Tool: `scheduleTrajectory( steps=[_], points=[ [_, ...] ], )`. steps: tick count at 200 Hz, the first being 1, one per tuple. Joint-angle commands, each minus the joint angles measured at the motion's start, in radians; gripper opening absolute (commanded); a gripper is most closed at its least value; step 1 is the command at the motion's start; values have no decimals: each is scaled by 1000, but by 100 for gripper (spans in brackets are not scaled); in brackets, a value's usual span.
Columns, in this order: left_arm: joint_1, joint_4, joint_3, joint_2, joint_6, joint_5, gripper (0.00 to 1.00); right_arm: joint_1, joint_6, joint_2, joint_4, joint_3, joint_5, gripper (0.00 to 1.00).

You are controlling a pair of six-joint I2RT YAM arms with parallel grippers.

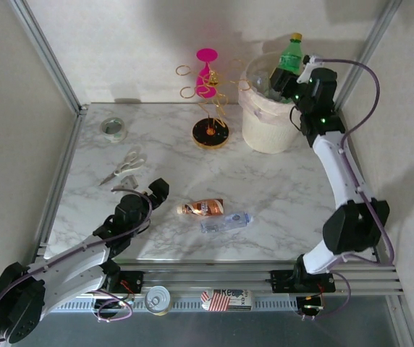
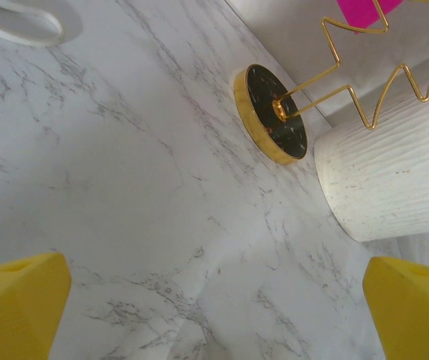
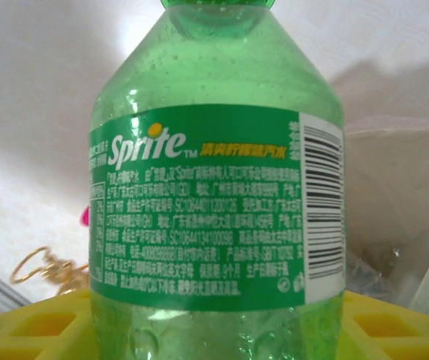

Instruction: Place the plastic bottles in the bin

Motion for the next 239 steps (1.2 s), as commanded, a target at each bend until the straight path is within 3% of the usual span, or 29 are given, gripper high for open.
scheduleTrajectory(
  steps=[1, 51, 90, 128, 180, 239],
  points=[
    [12, -41, -18, -39, -5, -2, 100, -21, 32, 93, -47, 98, -37, 44],
    [18, -89, -37, -110, -23, -17, 100, -23, 36, 223, -101, 226, -35, 49],
    [19, -97, -38, -114, -31, -16, 100, -22, 25, 221, -120, 252, -28, 75],
    [19, -97, -30, -101, -32, -11, 100, -23, -9, 133, -108, 215, -9, 84],
    [19, -70, -2, -51, -36, 18, 100, 13, -56, -114, -35, -46, 1, 87],
    [17, -29, 94, 69, 38, 139, 100, 149, -62, -388, -33, -389, -11, 93]
  ],
)
